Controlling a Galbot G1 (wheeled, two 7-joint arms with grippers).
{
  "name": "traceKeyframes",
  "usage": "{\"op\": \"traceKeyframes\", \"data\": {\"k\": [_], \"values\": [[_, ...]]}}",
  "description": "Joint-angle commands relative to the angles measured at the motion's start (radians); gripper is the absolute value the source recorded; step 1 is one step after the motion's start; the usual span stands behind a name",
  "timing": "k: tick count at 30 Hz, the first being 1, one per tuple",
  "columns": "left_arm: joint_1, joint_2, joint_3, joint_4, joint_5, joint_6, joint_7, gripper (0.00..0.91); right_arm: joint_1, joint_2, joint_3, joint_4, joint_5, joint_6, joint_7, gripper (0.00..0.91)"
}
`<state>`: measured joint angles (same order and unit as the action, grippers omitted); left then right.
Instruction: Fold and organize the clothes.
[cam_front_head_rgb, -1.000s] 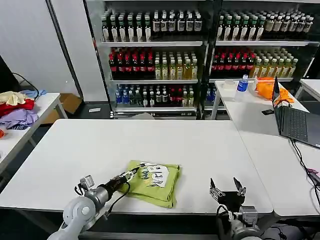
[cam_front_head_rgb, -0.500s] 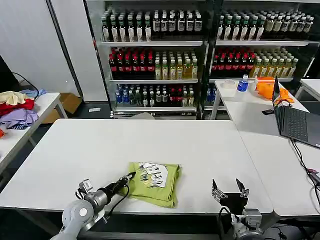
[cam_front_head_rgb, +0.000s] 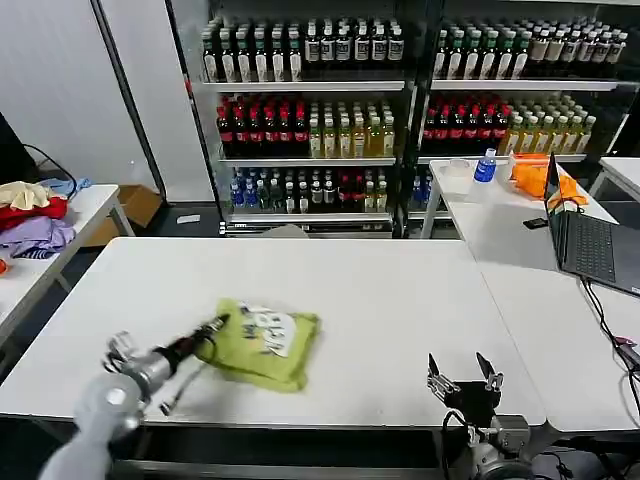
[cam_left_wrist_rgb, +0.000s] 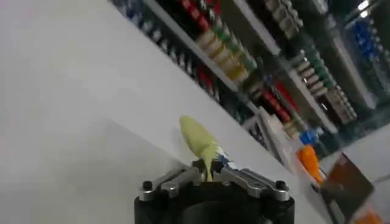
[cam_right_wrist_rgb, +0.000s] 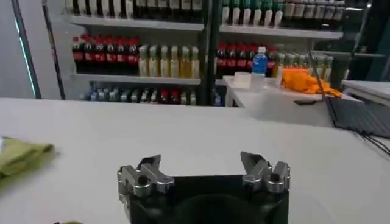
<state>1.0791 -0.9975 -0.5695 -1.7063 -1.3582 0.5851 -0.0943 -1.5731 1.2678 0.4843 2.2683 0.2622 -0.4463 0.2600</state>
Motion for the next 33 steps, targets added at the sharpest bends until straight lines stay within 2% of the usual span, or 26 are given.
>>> {"op": "traceKeyframes", "data": {"k": [1,3,6,7,9,10,11,13,14,16,19,22,26,29,33], "values": [[-0.149,0.34,-0.244,0.029,0.152,-0.005,0.008,0.02,0.024,-0.002,-0.011,0.004,0.01,0.002,0.0,0.907],[-0.165,0.397,-0.248,-0.017,0.214,-0.006,0.02,0.02,0.028,0.004,-0.02,0.002,0.009,0.003,0.0,0.907],[-0.118,0.407,-0.187,-0.16,0.317,-0.006,0.02,0.02,0.036,0.01,-0.028,-0.013,0.004,0.01,-0.003,0.907],[-0.069,0.372,-0.136,-0.243,0.417,-0.007,0.019,0.02,0.042,0.013,-0.031,-0.017,0.003,0.01,-0.003,0.907],[0.008,0.318,-0.067,-0.292,0.519,-0.009,0.016,0.02,0.051,0.024,-0.037,-0.037,-0.004,0.016,-0.005,0.907],[0.047,0.268,0.074,-0.327,0.664,-0.02,0.014,0.02,0.052,0.028,-0.039,-0.042,-0.005,0.019,-0.005,0.907],[0.091,0.231,0.164,-0.314,0.763,-0.078,0.018,0.02,0.052,0.033,-0.042,-0.048,-0.01,0.021,-0.005,0.907],[0.114,0.157,0.328,-0.218,1.06,-0.154,0.016,0.02,0.045,0.039,-0.044,-0.058,-0.019,0.034,-0.008,0.907],[0.108,0.133,0.405,-0.148,1.147,-0.178,0.009,0.02,0.039,0.041,-0.045,-0.061,-0.023,0.038,-0.009,0.907],[0.075,0.056,0.476,-0.026,1.259,-0.226,-0.024,0.02,0.027,0.04,-0.044,-0.063,-0.03,0.046,-0.011,0.907],[0.053,-0.008,0.513,-0.028,1.303,-0.219,-0.044,0.02,0.01,0.034,-0.034,-0.057,-0.032,0.053,-0.012,0.907],[0.042,-0.024,0.545,-0.151,1.299,-0.181,-0.043,0.02,0.002,0.03,-0.025,-0.049,-0.031,0.055,-0.012,0.907],[-0.007,-0.043,0.599,-0.213,1.21,-0.118,-0.04,0.02,-0.006,0.028,-0.019,-0.041,-0.03,0.056,-0.012,0.907],[-0.1,-0.091,0.651,-0.146,1.107,-0.088,-0.048,0.02,-0.015,0.023,-0.017,-0.04,-0.031,0.063,-0.013,0.907],[-0.213,-0.199,0.674,-0.008,0.919,-0.043,-0.113,0.02,-0.023,0.009,-0.01,-0.035,-0.029,0.07,-0.014,0.907]]}}
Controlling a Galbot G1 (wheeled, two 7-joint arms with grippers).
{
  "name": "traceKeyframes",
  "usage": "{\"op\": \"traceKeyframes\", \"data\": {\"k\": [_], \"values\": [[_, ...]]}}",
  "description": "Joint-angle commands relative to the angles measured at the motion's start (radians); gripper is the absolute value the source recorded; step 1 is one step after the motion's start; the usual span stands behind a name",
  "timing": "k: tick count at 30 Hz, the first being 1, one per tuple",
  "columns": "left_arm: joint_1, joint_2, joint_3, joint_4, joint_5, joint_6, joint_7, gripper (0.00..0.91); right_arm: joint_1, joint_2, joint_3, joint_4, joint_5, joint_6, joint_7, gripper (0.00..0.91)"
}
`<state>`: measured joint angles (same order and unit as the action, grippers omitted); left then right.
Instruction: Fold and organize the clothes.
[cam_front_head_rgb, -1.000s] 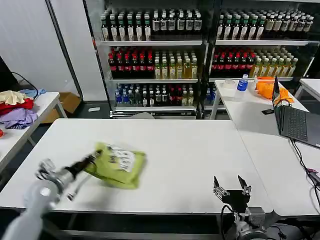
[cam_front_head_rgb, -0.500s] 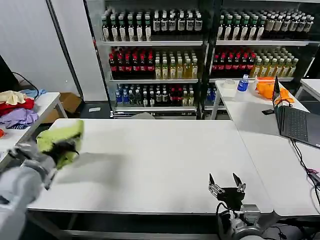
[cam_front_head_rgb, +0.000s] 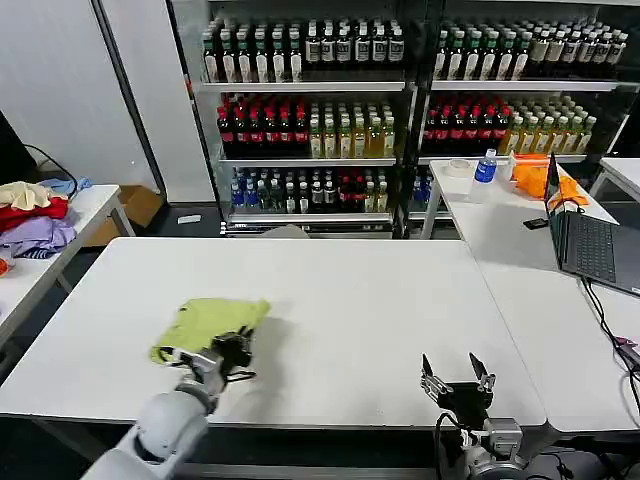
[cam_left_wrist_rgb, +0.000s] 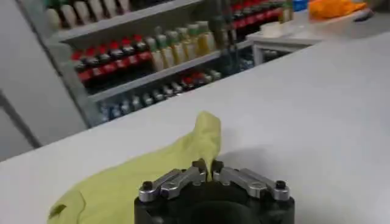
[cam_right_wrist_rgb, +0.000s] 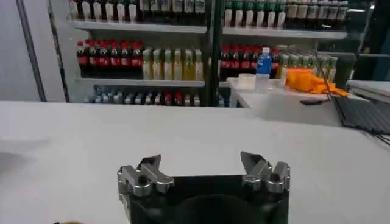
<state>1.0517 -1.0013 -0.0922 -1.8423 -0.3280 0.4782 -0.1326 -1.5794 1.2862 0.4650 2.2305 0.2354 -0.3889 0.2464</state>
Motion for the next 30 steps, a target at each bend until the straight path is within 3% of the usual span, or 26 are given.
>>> {"op": "traceKeyframes", "data": {"k": [1,8,9,10,11,16,22,26,30], "values": [[-0.205,-0.214,0.202,0.146,-0.138,0.064,-0.084,0.02,-0.018,-0.011,0.012,0.007,-0.002,0.012,0.0,0.907],[-0.303,-0.309,0.238,0.214,-0.25,0.027,-0.125,0.03,-0.022,-0.015,0.014,0.025,-0.001,0.015,-0.003,0.907],[-0.305,-0.315,0.241,0.212,-0.258,0.022,-0.126,0.131,-0.023,-0.017,0.013,0.028,-0.001,0.015,-0.003,0.907],[-0.306,-0.319,0.243,0.21,-0.261,0.017,-0.127,0.131,-0.022,-0.02,0.014,0.028,-0.001,0.015,-0.003,0.907],[-0.307,-0.325,0.244,0.207,-0.273,0.006,-0.125,0.907,-0.021,-0.023,0.015,0.028,0.0,0.015,-0.003,0.907],[-0.29,-0.333,0.242,0.2,-0.3,-0.098,-0.12,0.907,-0.005,-0.027,0.01,0.022,0.003,0.013,-0.002,0.907],[-0.211,-0.276,0.169,0.095,-0.372,-0.169,-0.121,0.907,0.092,-0.006,-0.034,-0.028,0.035,-0.012,0.014,0.907],[-0.139,-0.21,0.038,-0.011,-0.421,-0.178,-0.142,0.907,0.242,0.027,-0.098,-0.127,0.139,-0.045,0.055,0.907],[-0.048,-0.105,-0.066,-0.07,-0.348,-0.194,-0.163,0.907,0.386,0.069,-0.156,-0.231,0.25,-0.078,0.089,0.907]]}}
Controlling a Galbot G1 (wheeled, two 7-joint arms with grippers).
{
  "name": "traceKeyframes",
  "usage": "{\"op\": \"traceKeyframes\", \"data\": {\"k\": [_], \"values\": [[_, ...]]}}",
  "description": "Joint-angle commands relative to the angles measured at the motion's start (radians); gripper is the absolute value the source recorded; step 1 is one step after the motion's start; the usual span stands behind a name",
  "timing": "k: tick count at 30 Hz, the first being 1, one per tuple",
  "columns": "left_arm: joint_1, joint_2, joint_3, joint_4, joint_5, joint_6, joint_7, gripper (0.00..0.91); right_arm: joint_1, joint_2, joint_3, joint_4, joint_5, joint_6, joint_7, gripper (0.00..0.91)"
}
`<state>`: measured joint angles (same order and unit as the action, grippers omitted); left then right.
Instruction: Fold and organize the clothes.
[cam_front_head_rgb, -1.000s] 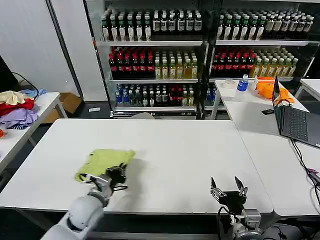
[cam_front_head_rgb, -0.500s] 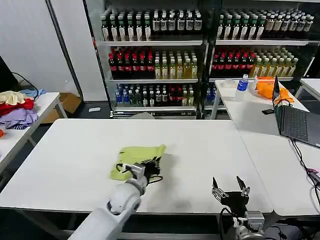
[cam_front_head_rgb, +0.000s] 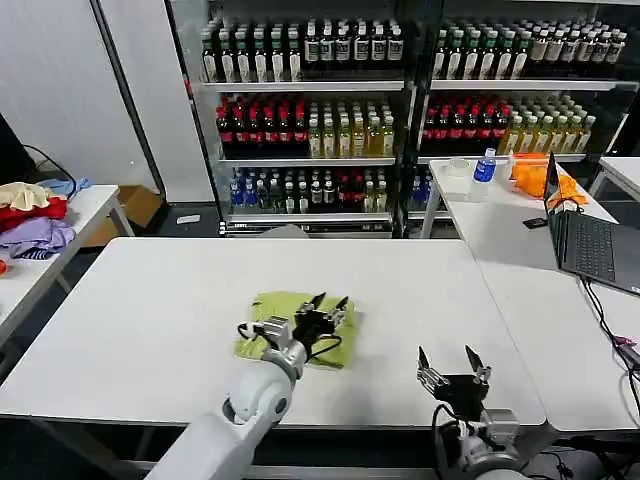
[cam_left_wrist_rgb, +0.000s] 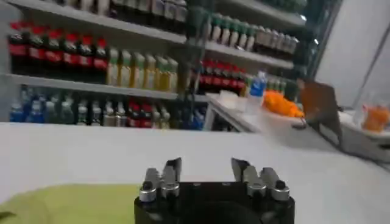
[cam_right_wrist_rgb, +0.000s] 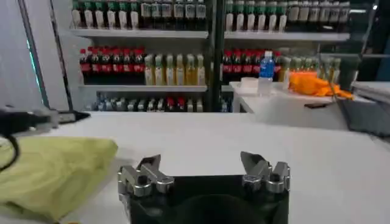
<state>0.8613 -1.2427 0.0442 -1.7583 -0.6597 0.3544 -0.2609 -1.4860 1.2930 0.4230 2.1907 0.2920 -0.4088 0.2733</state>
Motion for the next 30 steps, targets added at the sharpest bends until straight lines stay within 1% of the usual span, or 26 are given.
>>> {"op": "traceKeyframes", "data": {"k": [1,2,4,7,10,12,16,20,23,24,25,26,27,30], "values": [[0.171,0.165,-0.224,-0.157,0.019,-0.078,-0.034,0.907,0.347,0.086,-0.132,-0.244,0.234,-0.067,0.078,0.907],[0.195,0.186,-0.244,-0.158,0.049,-0.08,-0.034,0.907,0.36,0.095,-0.143,-0.261,0.255,-0.071,0.085,0.907],[0.241,0.224,-0.294,-0.164,0.061,-0.078,-0.036,0.907,0.445,0.133,-0.167,-0.346,0.311,-0.096,0.107,0.907],[0.266,0.24,-0.342,-0.176,0.051,-0.074,-0.039,0.907,0.535,0.189,-0.195,-0.44,0.343,-0.109,0.129,0.907],[0.287,0.239,-0.374,-0.183,0.047,-0.075,-0.041,0.907,0.598,0.227,-0.206,-0.526,0.353,-0.118,0.133,0.907],[0.292,0.228,-0.379,-0.182,0.048,-0.074,-0.045,0.907,0.645,0.258,-0.208,-0.591,0.388,-0.127,0.151,0.907],[0.309,0.209,-0.379,-0.185,0.046,-0.073,-0.045,0.907,0.686,0.308,-0.21,-0.676,0.413,-0.136,0.156,0.907],[0.308,0.211,-0.377,-0.173,0.048,-0.076,-0.045,0.907,0.718,0.346,-0.201,-0.76,0.419,-0.136,0.151,0.907],[0.303,0.22,-0.376,-0.169,0.047,-0.077,-0.044,0.907,0.728,0.356,-0.201,-0.782,0.422,-0.135,0.144,0.907],[0.303,0.221,-0.375,-0.168,0.047,-0.077,-0.044,0.907,0.73,0.358,-0.202,-0.786,0.424,-0.133,0.145,0.806],[0.302,0.222,-0.374,-0.167,0.047,-0.078,-0.044,0.907,0.732,0.359,-0.205,-0.794,0.413,-0.12,0.151,0.272],[0.301,0.223,-0.372,-0.165,0.047,-0.077,-0.043,0.907,0.734,0.359,-0.209,-0.803,0.375,-0.105,0.156,0.06],[0.3,0.223,-0.37,-0.163,0.047,-0.078,-0.042,0.907,0.737,0.358,-0.213,-0.819,0.348,-0.093,0.153,0.0],[0.296,0.222,-0.363,-0.156,0.039,-0.079,-0.04,0.907,0.74,0.356,-0.212,-0.835,0.35,-0.083,0.147,0.0]]}}
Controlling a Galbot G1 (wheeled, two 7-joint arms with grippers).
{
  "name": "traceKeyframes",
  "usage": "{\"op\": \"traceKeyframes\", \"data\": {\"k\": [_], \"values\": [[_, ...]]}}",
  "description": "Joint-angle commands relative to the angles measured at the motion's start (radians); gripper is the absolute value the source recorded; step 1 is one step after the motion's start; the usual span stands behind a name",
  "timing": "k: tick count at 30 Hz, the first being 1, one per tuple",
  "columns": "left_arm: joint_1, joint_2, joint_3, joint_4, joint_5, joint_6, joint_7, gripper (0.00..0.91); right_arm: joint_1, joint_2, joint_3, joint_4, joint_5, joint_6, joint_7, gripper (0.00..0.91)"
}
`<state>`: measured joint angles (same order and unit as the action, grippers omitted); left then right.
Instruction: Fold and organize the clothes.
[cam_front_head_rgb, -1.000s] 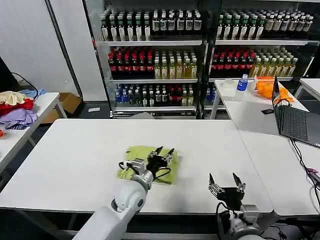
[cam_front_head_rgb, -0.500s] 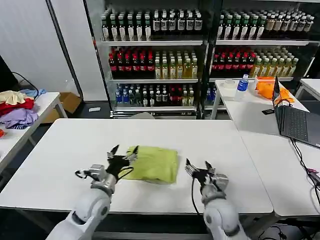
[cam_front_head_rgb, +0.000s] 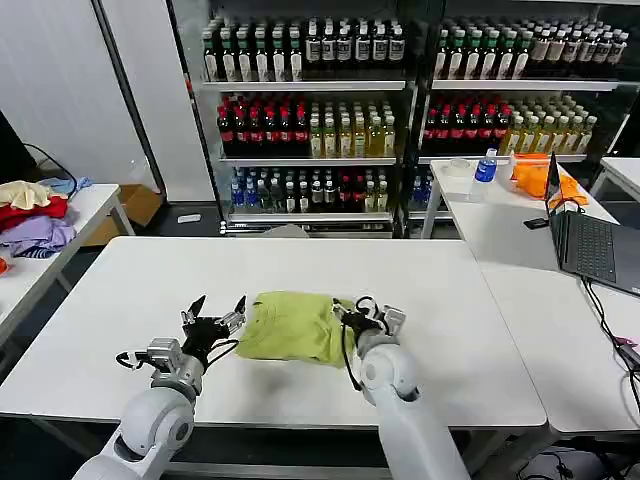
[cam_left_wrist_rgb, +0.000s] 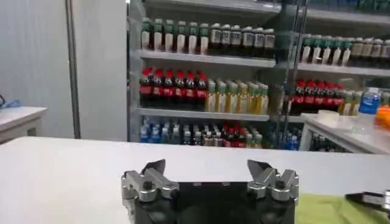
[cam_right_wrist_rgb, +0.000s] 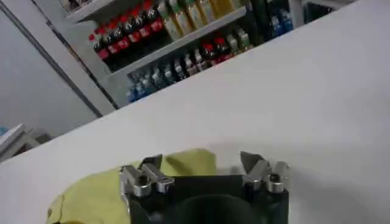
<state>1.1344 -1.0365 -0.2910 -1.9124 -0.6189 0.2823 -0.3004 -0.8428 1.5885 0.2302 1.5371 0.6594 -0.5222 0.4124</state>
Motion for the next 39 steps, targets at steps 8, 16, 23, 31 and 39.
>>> {"op": "traceKeyframes", "data": {"k": [8,16,23,31,39], "values": [[0.006,0.014,-0.017,0.017,-0.024,-0.018,0.004,0.907,0.116,0.058,-0.01,-0.217,-0.021,0.053,-0.014,0.0],[-0.009,0.011,-0.008,0.036,-0.023,-0.023,0.0,0.907,0.192,0.046,-0.003,-0.306,-0.101,0.058,-0.08,0.0],[-0.02,0.011,0.001,0.048,-0.023,-0.022,0.004,0.907,0.218,0.033,-0.025,-0.364,-0.339,0.146,-0.149,0.907],[-0.025,0.013,0.012,0.052,-0.02,-0.026,0.005,0.907,0.093,-0.053,-0.085,-0.206,-0.687,0.439,-0.185,0.907],[-0.031,0.014,0.023,0.047,-0.019,-0.017,0.014,0.907,-0.097,-0.132,-0.057,-0.017,-0.815,0.584,-0.163,0.907]]}}
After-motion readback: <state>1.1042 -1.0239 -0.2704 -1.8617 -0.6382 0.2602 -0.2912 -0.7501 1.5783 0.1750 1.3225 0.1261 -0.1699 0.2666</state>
